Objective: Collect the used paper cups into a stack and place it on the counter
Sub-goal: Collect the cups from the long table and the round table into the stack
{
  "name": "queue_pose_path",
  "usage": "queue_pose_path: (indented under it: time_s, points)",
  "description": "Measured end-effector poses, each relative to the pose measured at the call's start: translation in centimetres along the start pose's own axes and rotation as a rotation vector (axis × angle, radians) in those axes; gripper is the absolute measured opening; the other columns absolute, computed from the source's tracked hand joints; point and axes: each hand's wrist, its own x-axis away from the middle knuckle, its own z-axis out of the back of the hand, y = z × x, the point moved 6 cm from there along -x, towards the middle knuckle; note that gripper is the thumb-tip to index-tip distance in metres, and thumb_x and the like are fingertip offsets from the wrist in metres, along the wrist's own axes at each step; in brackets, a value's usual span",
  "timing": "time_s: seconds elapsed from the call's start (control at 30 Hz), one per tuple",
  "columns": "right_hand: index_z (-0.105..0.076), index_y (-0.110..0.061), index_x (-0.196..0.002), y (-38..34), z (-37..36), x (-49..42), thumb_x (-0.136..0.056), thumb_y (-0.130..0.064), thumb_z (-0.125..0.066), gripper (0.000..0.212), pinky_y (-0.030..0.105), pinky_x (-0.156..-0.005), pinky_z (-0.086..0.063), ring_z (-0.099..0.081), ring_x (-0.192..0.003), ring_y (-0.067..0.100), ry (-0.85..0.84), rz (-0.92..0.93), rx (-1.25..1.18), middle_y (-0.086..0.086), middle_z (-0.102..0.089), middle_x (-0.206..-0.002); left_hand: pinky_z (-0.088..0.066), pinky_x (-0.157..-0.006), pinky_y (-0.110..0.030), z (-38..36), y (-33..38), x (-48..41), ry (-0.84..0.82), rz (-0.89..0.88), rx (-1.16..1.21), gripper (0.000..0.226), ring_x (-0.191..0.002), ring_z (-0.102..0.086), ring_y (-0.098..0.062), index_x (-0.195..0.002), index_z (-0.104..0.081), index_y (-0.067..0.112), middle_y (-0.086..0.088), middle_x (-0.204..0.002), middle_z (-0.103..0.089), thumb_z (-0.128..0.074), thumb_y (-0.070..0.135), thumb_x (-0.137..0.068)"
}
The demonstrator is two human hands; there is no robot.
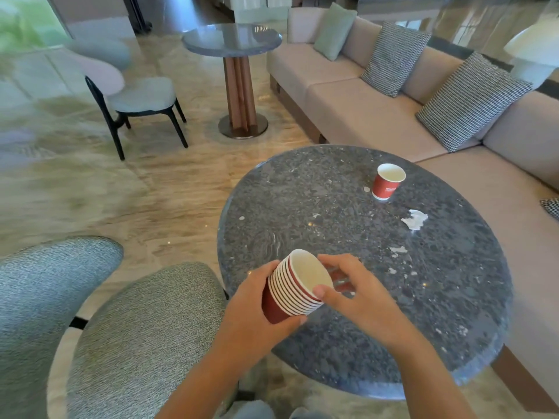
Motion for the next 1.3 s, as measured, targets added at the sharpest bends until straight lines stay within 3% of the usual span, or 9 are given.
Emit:
queue_pose_path:
  time_s: [0.2, 0.4, 0.53, 0.73, 0.93, 1.0, 1.2, 1.3]
  points:
    - [-0.051, -0.034, -0.112, -1.5, -1.0, -0.1, -0.057, -0.063, -0.059, 0.062, 0.016, -0.078, -0.047, -0.053, -0.09, -0.005, -0.007, -0.047, 0.037, -0.01, -0.054, -0.106, -0.041, -0.088, -0.015, 1.9, -0.6, -0.6, -0.083, -0.03, -0.04, 0.079, -0.109, -0.045, 0.011, -0.117, -0.03, 0.061, 0.032, -0.116, -0.047, -0.08, 0.052, -0.056]
    - [-0.055, -0.03, -0.111, -3.2, -2.3, -0.1, -0.057, -0.058, -0.063, 0.061, 0.014, -0.074, -0.047, -0.054, -0.087, -0.006, 0.037, -0.115, 0.038, -0.01, -0.055, -0.104, -0.046, -0.09, -0.021, 4.1, -0.9, -0.8, -0.111, -0.039, 0.03, 0.077, -0.107, -0.049, 0.01, -0.114, -0.037, 0.059, 0.028, -0.115, -0.053, -0.082, 0.052, -0.052]
    - [-0.054, -0.033, -0.109, -3.9, -3.1, 0.6, -0.059, -0.055, -0.063, 0.055, 0.012, -0.073, -0.046, -0.055, -0.085, -0.005, 0.102, -0.136, 0.014, -0.007, -0.055, -0.102, -0.043, -0.084, -0.015, 5.1, -0.9, -1.2, -0.165, -0.074, 0.027, 0.075, -0.106, -0.049, 0.011, -0.114, -0.039, 0.059, 0.028, -0.112, -0.055, -0.08, 0.055, -0.051]
    - [-0.054, -0.033, -0.105, -4.6, -4.0, 1.5, -0.06, -0.05, -0.064, 0.049, 0.01, -0.071, -0.045, -0.056, -0.081, -0.004, 0.186, -0.146, 0.0, -0.004, -0.056, -0.103, -0.047, -0.093, -0.028, 5.4, -1.3, -1.1, -0.239, -0.078, 0.069, 0.082, -0.109, -0.051, 0.004, -0.122, -0.039, 0.053, 0.024, -0.117, -0.055, -0.077, 0.055, -0.049]
    - [-0.05, -0.037, -0.107, -4.6, -4.5, 1.0, -0.062, -0.058, -0.058, 0.05, 0.012, -0.076, -0.046, -0.055, -0.087, -0.006, 0.221, -0.152, 0.033, -0.012, -0.057, -0.104, -0.043, -0.076, -0.006, 5.9, -1.7, -1.3, -0.205, -0.042, 0.164, 0.07, -0.103, -0.049, 0.015, -0.109, -0.041, 0.061, 0.037, -0.108, -0.053, -0.074, 0.06, -0.047]
    - [-0.049, -0.035, -0.11, -4.2, -4.2, 1.1, -0.062, -0.059, -0.058, 0.054, 0.012, -0.077, -0.046, -0.056, -0.088, -0.006, 0.242, -0.156, 0.045, -0.015, -0.058, -0.104, -0.044, -0.072, -0.005, 6.0, -1.9, -1.5, -0.171, -0.011, 0.21, 0.066, -0.1, -0.05, 0.017, -0.104, -0.043, 0.062, 0.04, -0.106, -0.052, -0.072, 0.061, -0.045]
    - [-0.053, -0.037, -0.104, -1.7, -1.8, 1.5, -0.077, -0.036, -0.064, 0.028, 0.01, -0.075, -0.043, -0.056, -0.087, -0.005, 0.27, -0.158, 0.158, -0.012, -0.059, -0.098, -0.046, -0.078, -0.015, 4.7, -2.4, -2.9, -0.073, 0.077, 0.289, 0.065, -0.095, -0.058, 0.009, -0.102, -0.047, 0.059, 0.025, -0.104, -0.061, -0.077, 0.056, -0.045]
    - [-0.053, -0.04, -0.097, -0.1, 0.7, 1.1, -0.081, -0.021, -0.066, 0.027, 0.011, -0.071, -0.043, -0.056, -0.083, -0.004, 0.282, -0.159, 0.19, -0.011, -0.061, -0.094, -0.046, -0.078, -0.019, 2.9, -1.9, -3.9, -0.028, 0.102, 0.292, 0.062, -0.096, -0.058, 0.004, -0.103, -0.047, 0.055, 0.023, -0.105, -0.061, -0.082, 0.051, -0.052]
